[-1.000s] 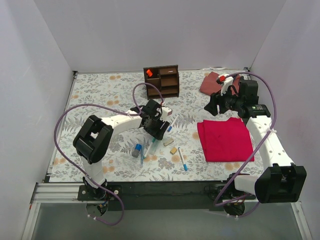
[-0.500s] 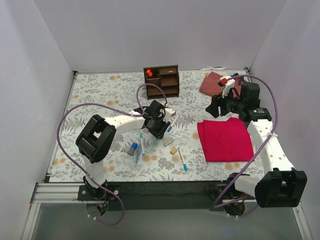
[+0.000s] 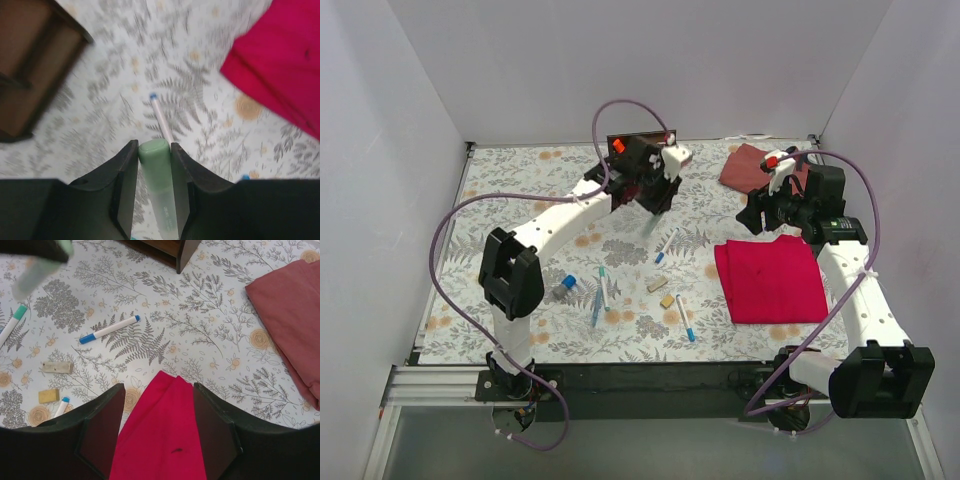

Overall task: Sort the stationery into containers
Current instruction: Pick up the pen from the center of the board, then place the pen in the storage box.

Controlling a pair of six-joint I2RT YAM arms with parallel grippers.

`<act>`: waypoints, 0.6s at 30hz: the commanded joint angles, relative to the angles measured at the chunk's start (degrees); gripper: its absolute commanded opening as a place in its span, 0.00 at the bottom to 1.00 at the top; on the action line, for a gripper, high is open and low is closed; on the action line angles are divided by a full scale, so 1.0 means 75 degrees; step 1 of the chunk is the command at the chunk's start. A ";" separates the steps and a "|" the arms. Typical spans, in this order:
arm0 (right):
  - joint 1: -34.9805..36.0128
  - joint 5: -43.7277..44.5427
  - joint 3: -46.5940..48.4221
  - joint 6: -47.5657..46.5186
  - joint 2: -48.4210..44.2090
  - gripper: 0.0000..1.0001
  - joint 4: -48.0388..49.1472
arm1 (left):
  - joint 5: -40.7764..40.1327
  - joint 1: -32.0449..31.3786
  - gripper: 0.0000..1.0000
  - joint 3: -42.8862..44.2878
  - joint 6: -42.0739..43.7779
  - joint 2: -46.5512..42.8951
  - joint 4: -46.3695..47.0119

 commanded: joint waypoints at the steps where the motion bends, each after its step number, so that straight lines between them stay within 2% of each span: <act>1: -0.0044 0.0068 0.0354 -0.0133 0.0144 0.65 0.0097 | 0.0000 0.0511 0.00 0.1791 0.0118 0.0119 0.0019; 2: -0.0044 0.0079 0.0365 -0.0156 0.0180 0.65 0.0097 | -0.0023 0.0629 0.00 0.1921 0.0106 0.0085 0.0299; 3: -0.0056 0.0103 0.0365 -0.0157 0.0203 0.65 0.0108 | -0.0093 0.0746 0.00 0.1818 0.0106 0.0027 0.1172; 5: -0.0044 0.0114 0.0354 -0.0180 0.0250 0.65 0.0144 | -0.0187 0.1109 0.00 0.1247 0.0141 -0.0160 0.2288; 6: -0.0056 0.0115 0.0331 -0.0180 0.0262 0.65 0.0155 | -0.0304 0.1226 0.00 0.1057 0.0153 -0.0173 0.3407; 8: -0.0056 0.0126 0.0284 -0.0180 0.0297 0.65 0.0202 | -0.0445 0.1496 0.00 0.0636 0.0130 -0.0173 0.4596; 9: -0.0056 0.0138 0.0260 -0.0180 0.0297 0.65 0.0214 | -0.0562 0.1555 0.00 0.0193 0.0095 -0.0150 0.5867; 11: -0.0056 0.0173 0.0225 -0.0238 0.0321 0.65 0.0214 | -0.0574 0.1708 0.00 -0.0395 0.0222 -0.0115 0.7244; 12: -0.0056 0.0231 0.0202 -0.0250 0.0321 0.65 0.0202 | -0.0586 0.1766 0.00 -0.0804 0.0258 0.0025 0.8550; 15: -0.0056 0.0278 0.0178 -0.0274 0.0379 0.64 0.0226 | -0.1054 0.1860 0.00 -0.0530 0.0294 0.0819 1.0011; 18: -0.0056 0.0302 0.0166 -0.0274 0.0449 0.64 0.0261 | -0.1254 0.2024 0.00 0.0116 0.0014 0.1500 1.0425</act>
